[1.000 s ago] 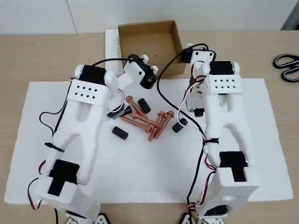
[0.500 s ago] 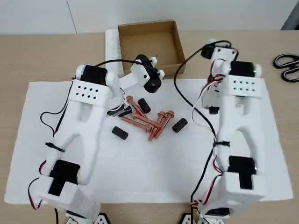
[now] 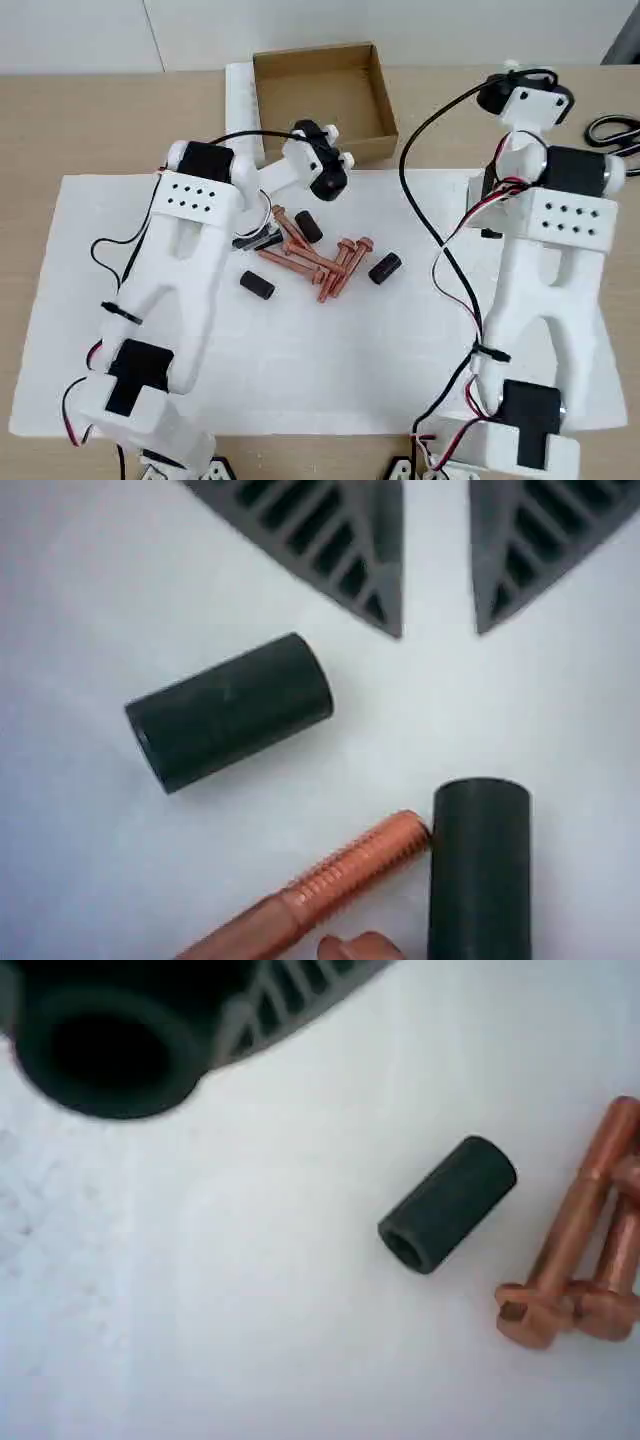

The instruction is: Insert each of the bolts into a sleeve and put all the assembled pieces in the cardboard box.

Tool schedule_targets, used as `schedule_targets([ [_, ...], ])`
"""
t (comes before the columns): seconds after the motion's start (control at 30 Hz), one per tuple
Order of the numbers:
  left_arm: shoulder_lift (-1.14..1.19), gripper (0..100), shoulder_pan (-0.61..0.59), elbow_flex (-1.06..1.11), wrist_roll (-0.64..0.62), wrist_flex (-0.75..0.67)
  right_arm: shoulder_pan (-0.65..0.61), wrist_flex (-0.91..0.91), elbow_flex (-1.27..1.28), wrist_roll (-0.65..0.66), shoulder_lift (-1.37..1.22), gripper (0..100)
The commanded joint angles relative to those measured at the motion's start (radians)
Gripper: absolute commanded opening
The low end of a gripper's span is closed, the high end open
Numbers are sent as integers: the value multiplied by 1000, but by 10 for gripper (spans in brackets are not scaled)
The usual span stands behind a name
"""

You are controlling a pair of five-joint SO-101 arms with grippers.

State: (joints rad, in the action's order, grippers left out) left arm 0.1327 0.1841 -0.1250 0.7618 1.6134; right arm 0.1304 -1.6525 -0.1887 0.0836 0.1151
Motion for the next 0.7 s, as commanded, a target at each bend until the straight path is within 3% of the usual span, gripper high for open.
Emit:
schedule_targets([
  [0.0, -9, 41, -2, -8, 6, -17, 10, -8, -11, -11, 59, 6],
  [0.13, -6, 43, 2, -28, 163, -41, 8, -10, -11, -12, 62, 5],
  [0.47, 133, 103, 5, -33, 367, -172, 8, -30, -11, -6, 62, 5],
  [0.67, 269, 127, 26, -197, 400, -72, 8, -22, -11, -6, 62, 5],
])
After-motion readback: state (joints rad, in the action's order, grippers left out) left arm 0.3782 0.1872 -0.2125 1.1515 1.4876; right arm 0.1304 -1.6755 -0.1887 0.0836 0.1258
